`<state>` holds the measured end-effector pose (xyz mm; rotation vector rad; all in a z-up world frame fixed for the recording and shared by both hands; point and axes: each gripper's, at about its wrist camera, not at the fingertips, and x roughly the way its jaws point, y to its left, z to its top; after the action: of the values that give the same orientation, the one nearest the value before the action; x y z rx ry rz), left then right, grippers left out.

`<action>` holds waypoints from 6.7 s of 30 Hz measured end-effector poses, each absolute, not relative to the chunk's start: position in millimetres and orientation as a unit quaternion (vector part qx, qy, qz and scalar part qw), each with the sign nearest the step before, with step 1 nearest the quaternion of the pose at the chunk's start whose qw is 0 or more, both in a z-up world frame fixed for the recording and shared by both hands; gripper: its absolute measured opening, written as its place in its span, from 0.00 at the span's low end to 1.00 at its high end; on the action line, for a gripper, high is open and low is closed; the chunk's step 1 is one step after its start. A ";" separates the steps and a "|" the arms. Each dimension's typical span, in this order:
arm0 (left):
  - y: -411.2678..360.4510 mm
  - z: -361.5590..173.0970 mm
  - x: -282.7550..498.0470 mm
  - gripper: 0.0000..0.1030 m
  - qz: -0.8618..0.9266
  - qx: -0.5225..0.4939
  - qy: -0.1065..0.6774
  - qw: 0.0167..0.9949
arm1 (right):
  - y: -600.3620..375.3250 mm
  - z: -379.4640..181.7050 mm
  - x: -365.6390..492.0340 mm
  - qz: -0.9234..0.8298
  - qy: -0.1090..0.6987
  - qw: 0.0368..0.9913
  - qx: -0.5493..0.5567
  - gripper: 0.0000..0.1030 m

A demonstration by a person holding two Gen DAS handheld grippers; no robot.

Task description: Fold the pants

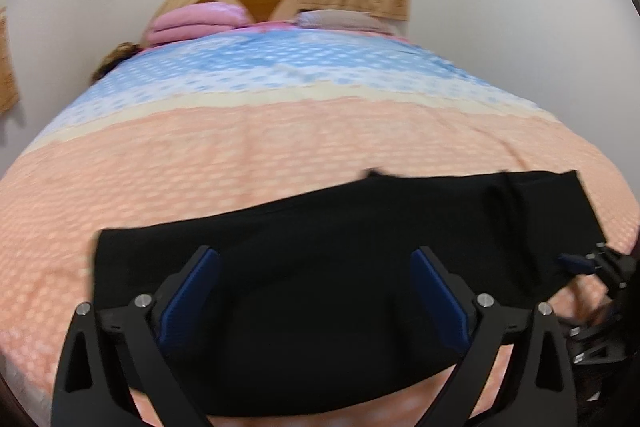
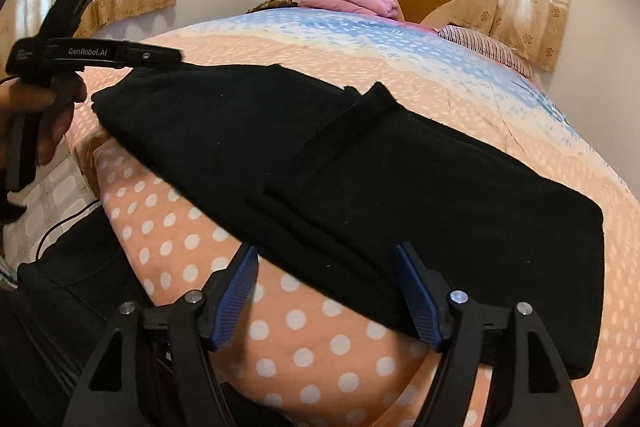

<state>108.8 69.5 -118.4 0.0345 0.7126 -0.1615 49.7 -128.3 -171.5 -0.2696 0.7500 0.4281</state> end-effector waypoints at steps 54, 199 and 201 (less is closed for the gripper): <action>206.2 -124.8 77.4 0.14 -0.067 -0.181 0.321 0.927 | -154.7 -148.4 37.2 0.208 0.306 0.929 -0.020 0.71; 39.5 -139.0 108.9 0.70 -0.219 -0.142 0.349 0.900 | -221.8 -113.9 60.3 0.273 0.417 0.855 0.140 0.07; 38.2 -140.9 109.9 0.70 -0.220 -0.140 0.353 0.898 | -231.5 -116.9 63.3 0.244 0.429 0.860 0.128 0.07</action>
<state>109.9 38.2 -140.9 -0.2904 0.7309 -0.4558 63.3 -231.5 -116.9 0.2694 0.8993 0.5127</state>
